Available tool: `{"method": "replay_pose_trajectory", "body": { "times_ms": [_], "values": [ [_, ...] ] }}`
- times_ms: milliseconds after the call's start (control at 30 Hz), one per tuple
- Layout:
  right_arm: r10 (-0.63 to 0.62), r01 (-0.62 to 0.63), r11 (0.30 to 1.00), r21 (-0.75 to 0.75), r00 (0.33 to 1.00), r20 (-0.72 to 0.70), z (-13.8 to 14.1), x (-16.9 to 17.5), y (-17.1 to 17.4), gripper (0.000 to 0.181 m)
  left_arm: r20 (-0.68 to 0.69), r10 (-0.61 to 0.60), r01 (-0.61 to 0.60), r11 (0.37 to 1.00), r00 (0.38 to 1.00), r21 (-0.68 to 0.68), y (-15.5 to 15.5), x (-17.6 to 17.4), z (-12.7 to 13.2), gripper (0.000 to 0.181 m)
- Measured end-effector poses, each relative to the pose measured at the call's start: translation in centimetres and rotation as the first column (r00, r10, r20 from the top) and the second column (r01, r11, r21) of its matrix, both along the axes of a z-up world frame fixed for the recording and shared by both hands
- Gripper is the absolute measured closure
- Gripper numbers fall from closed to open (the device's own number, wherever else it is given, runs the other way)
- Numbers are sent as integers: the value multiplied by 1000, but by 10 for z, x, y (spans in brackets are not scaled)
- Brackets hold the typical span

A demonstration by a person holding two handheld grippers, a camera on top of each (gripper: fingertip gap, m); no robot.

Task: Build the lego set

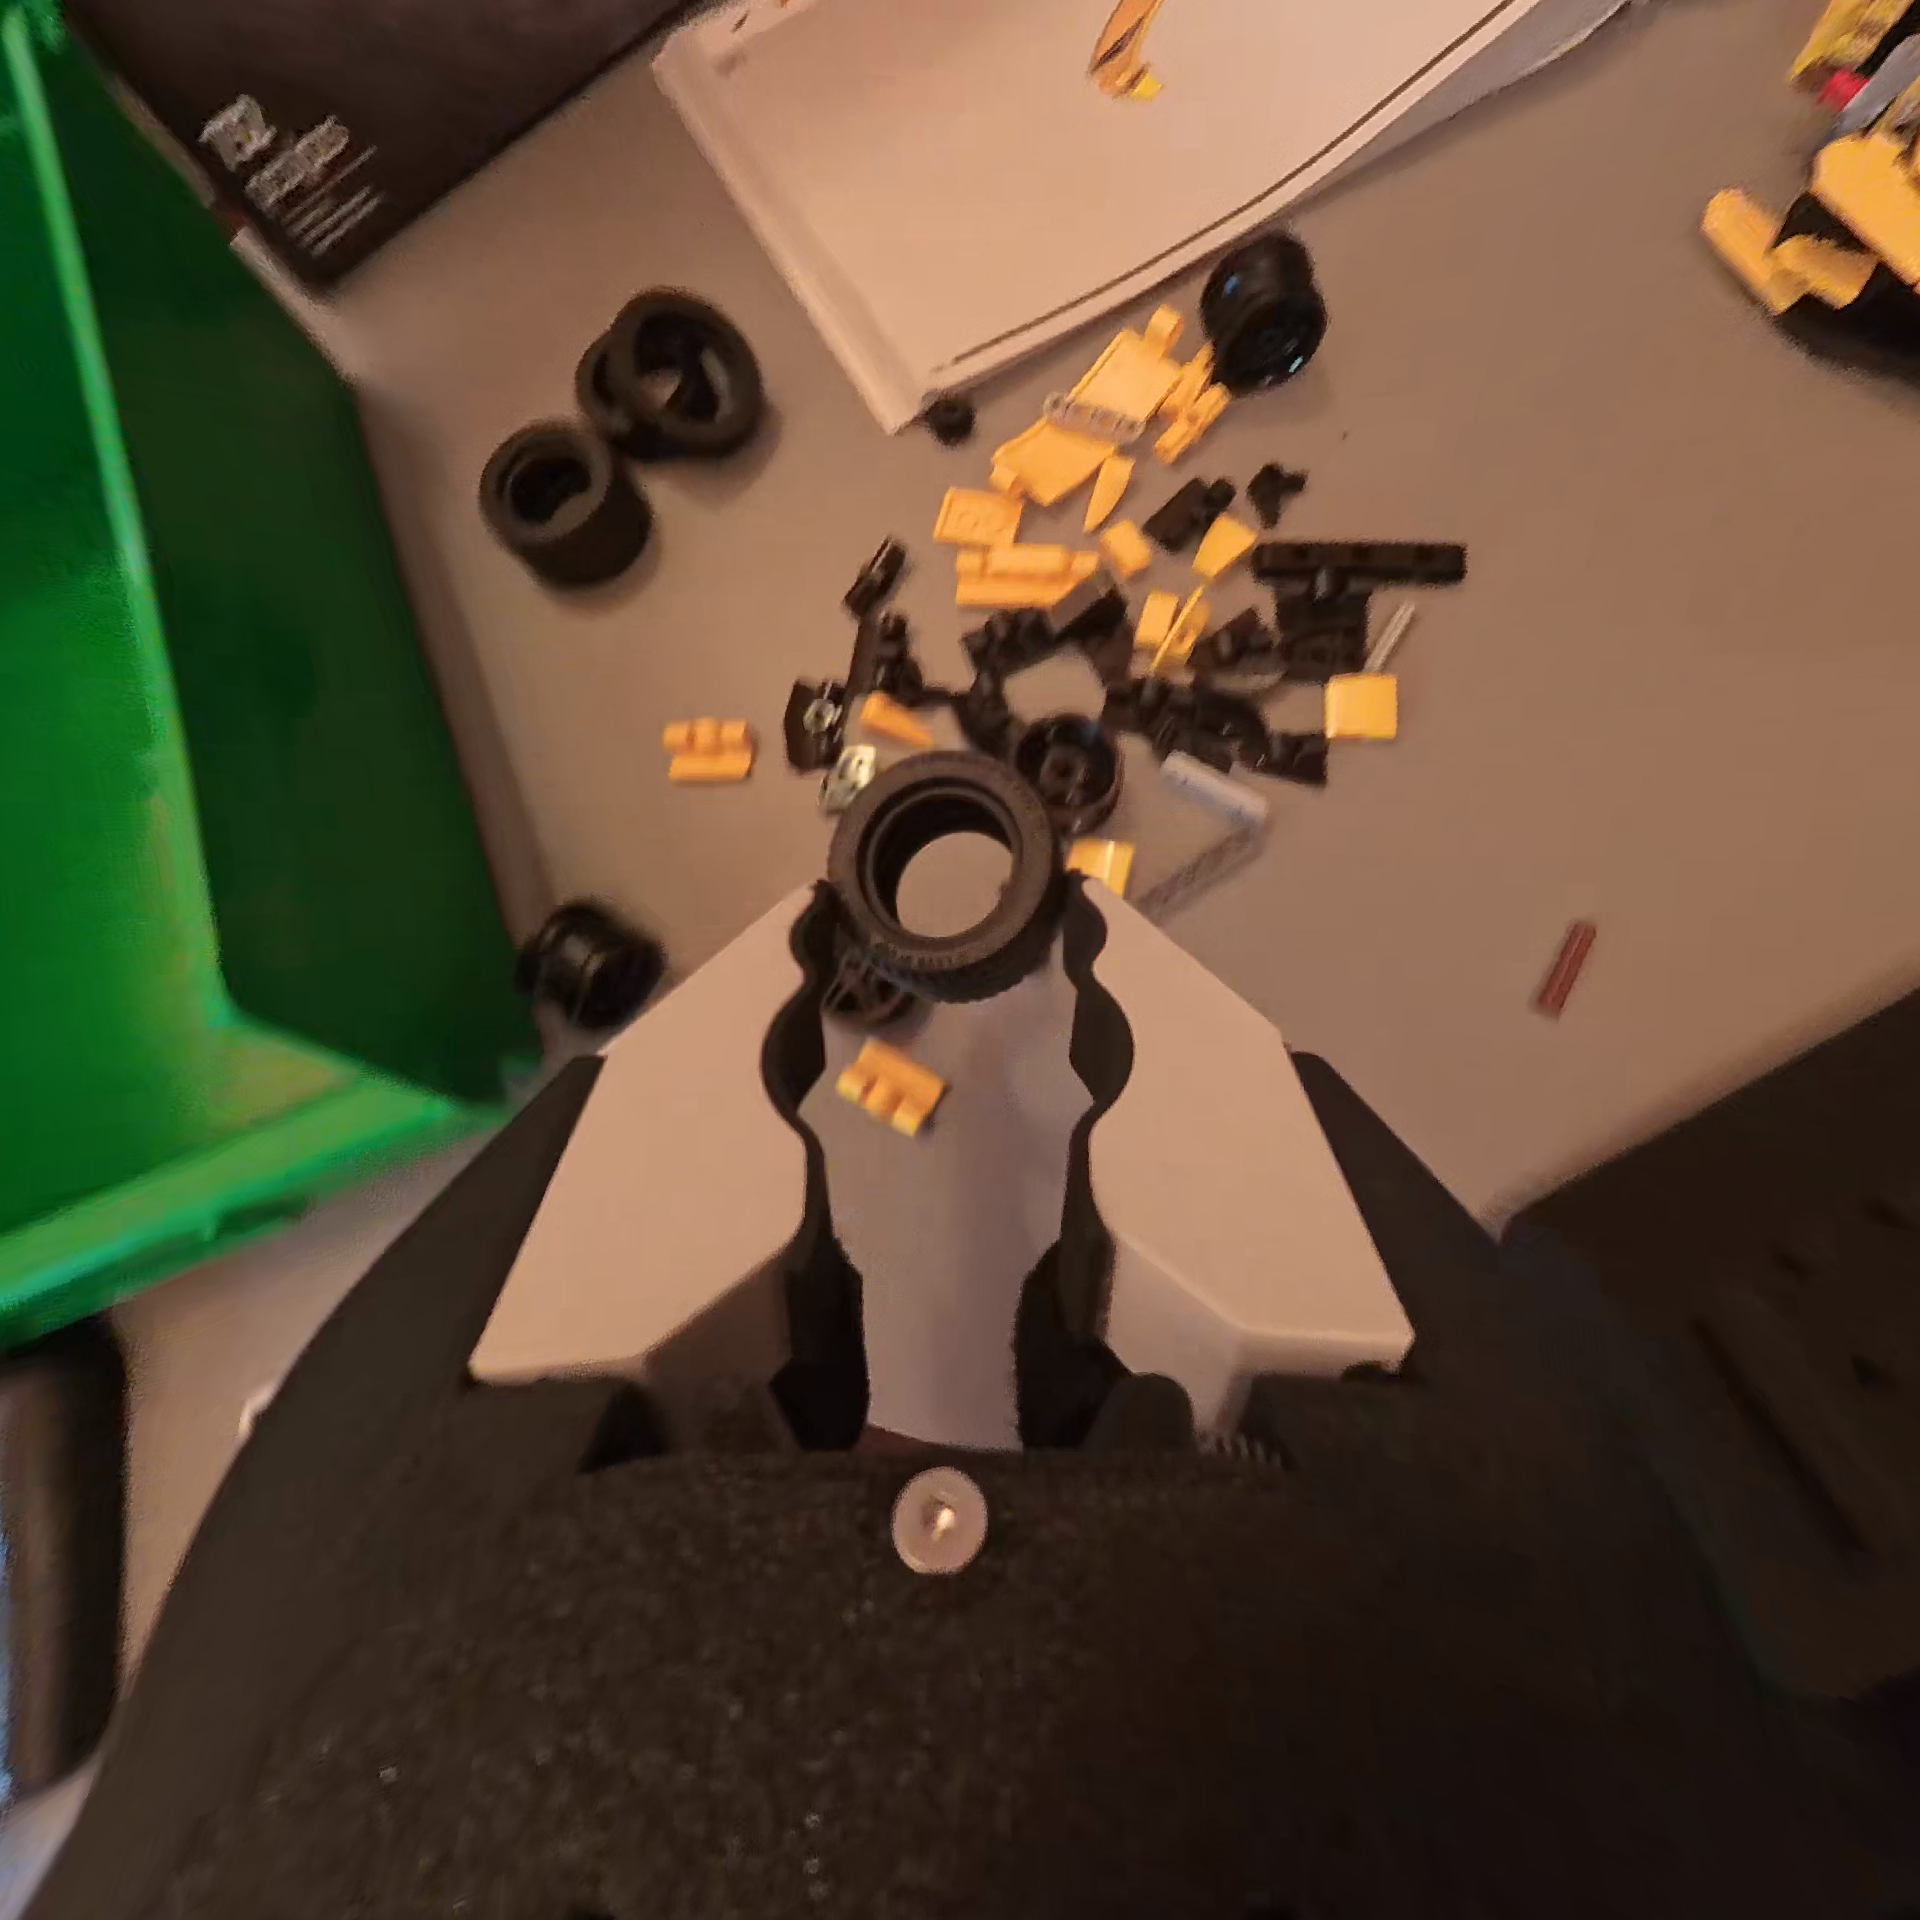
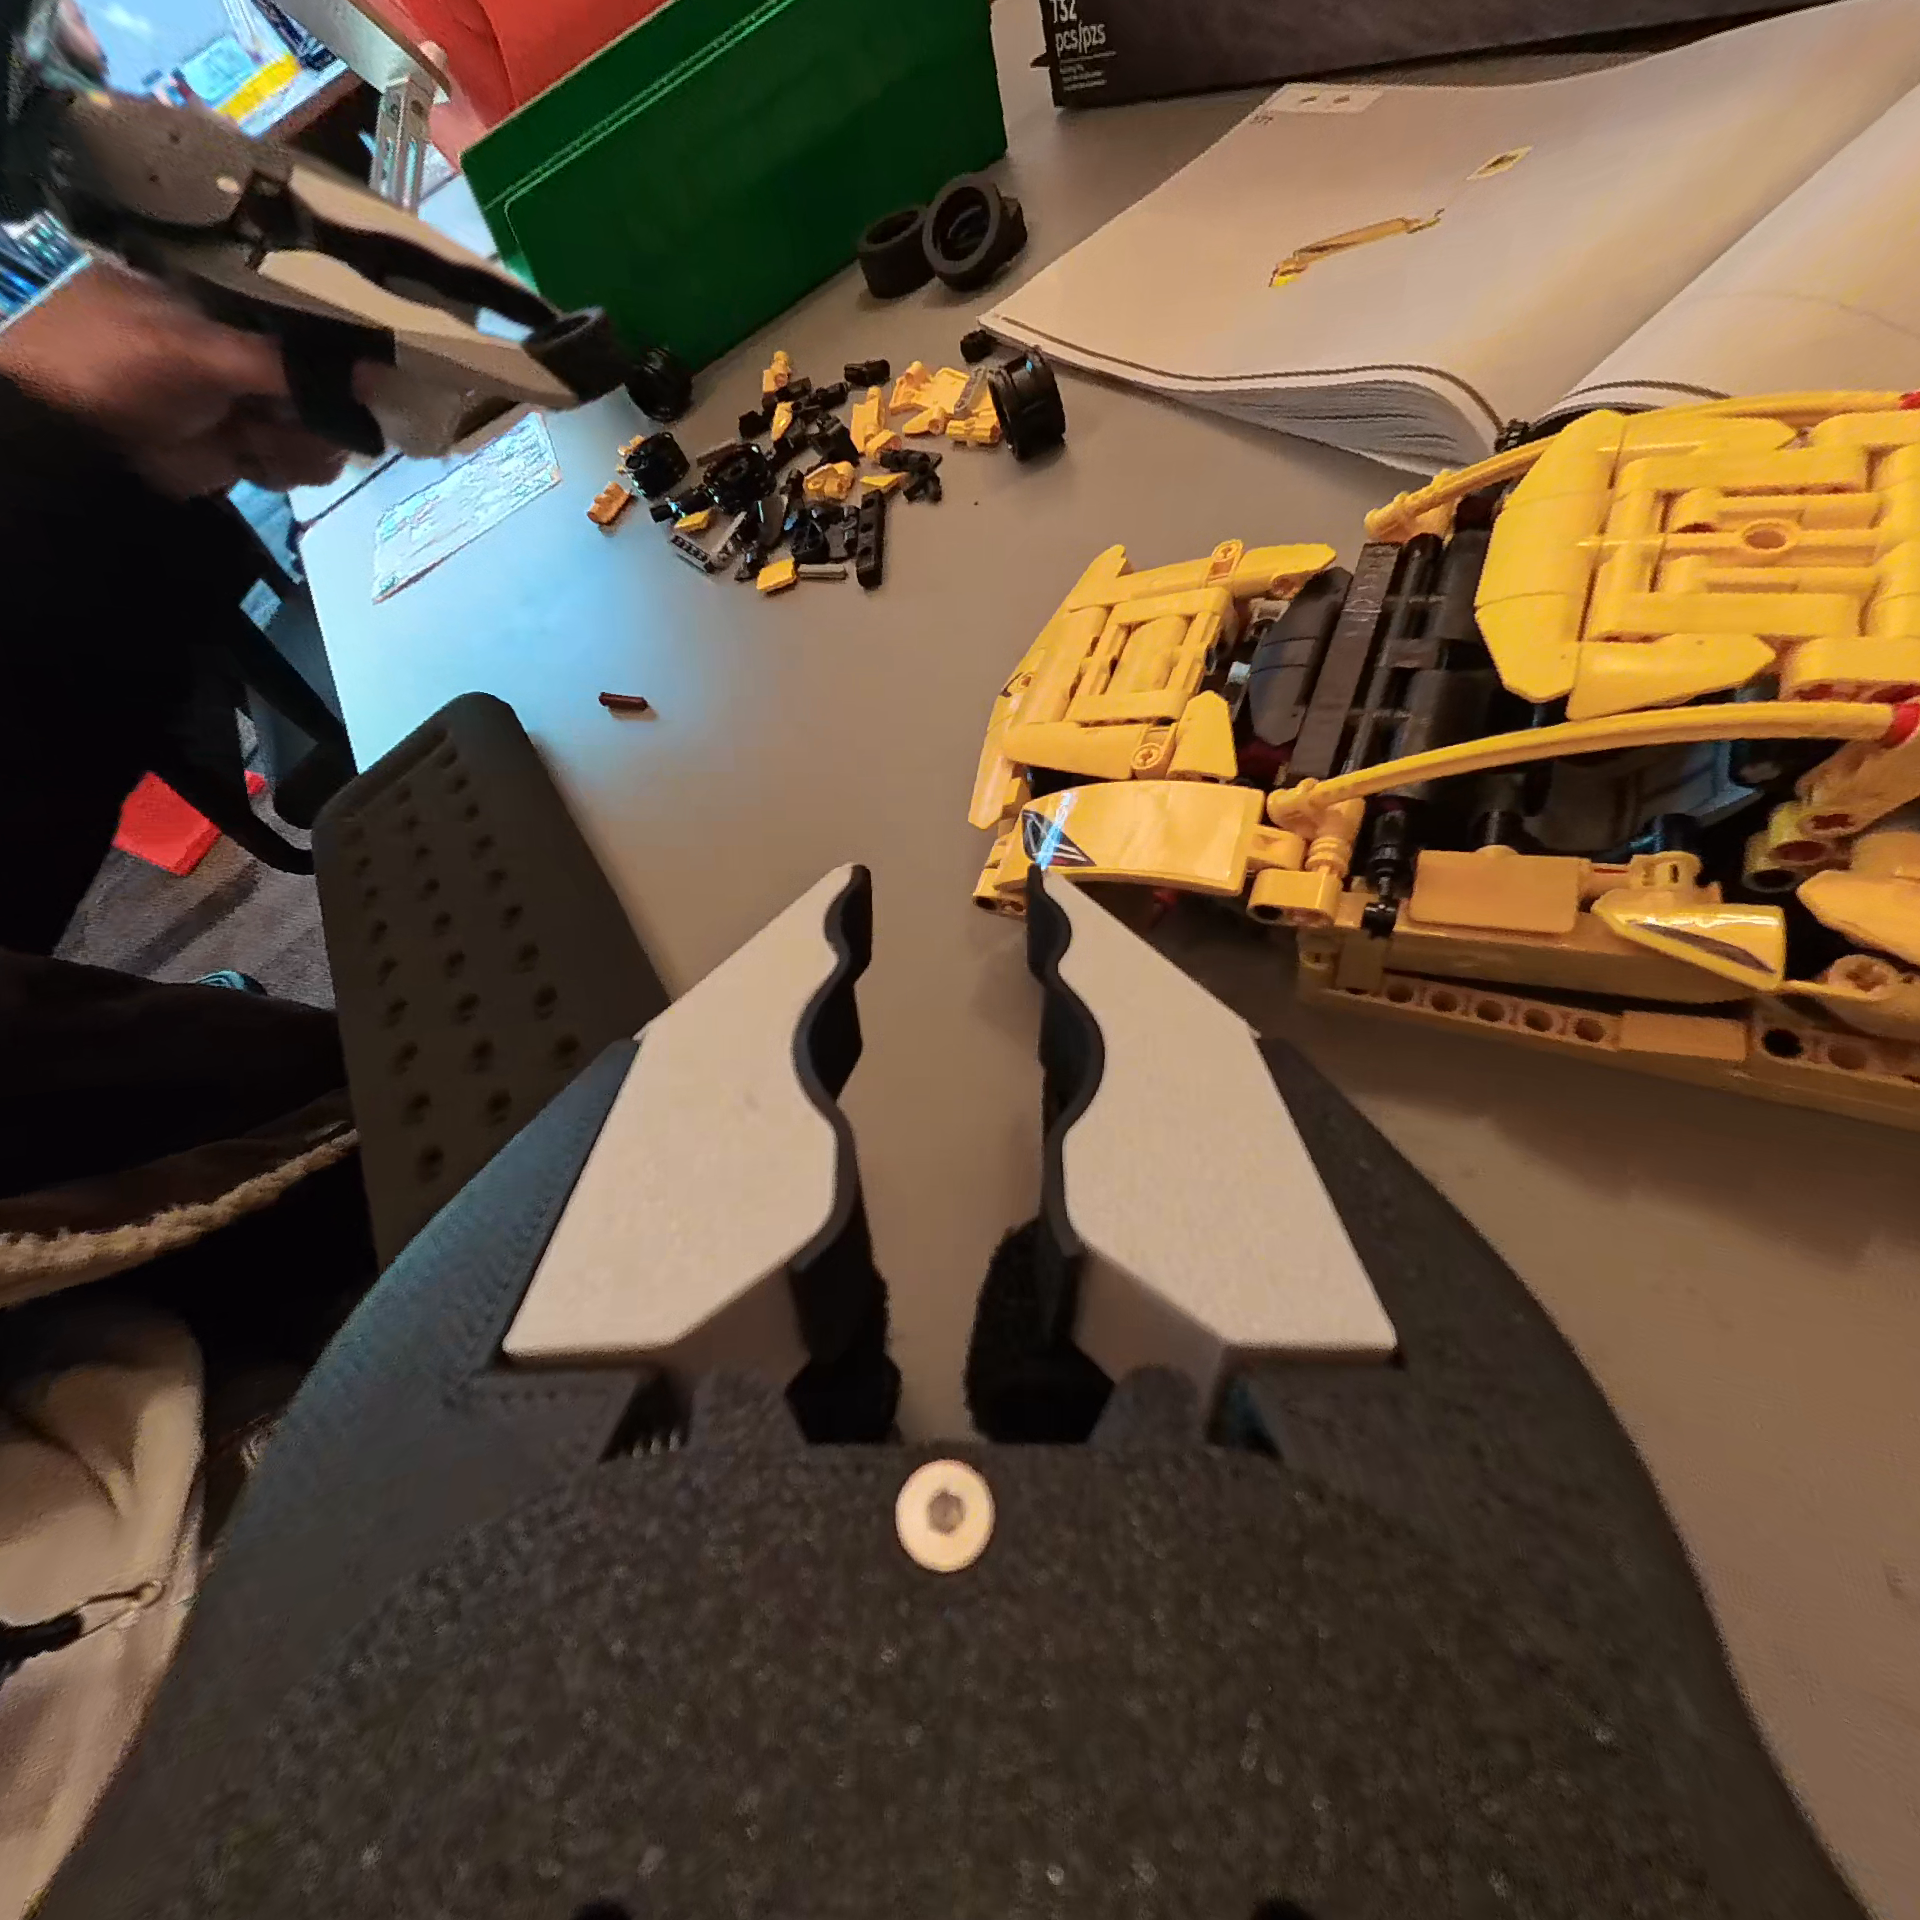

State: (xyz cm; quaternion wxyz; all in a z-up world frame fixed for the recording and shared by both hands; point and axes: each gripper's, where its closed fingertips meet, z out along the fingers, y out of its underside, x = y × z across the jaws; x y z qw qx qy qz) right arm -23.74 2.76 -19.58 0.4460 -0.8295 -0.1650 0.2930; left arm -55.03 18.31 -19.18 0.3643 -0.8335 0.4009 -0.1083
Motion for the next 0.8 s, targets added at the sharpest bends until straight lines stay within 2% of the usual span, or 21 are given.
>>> {"method": "replay_pose_trajectory", "body": {
  "times_ms": [100, 200, 567, 667, 800],
  "values": [
    [2, -2, 1000, -5, 1000, -6, 0, 0, 0, 153, -8, 68, -68, 998, 998, -18, -9, -27, -8, 138],
    [4, -4, 1000, -8, 1000, -1, -1, -1, 0, 153, -15, 88, -89, 996, 996, -31, -15, -38, -16, 137],
    [5, -5, 1000, -16, 1000, -6, -2, -1, 0, 153, 8, 101, -101, 994, 995, -37, -22, -37, -24, 137],
    [4, -4, 1000, -16, 1000, -3, -2, -1, 0, 153, 33, 149, -149, 989, 988, 0, 0, -29, -12, 137],
    [9, -9, 1000, -21, 1000, 2, -3, -2, -1, 153, 63, 199, -202, 977, 978, 60, 60, 9, 11, 137]
  ]
}}
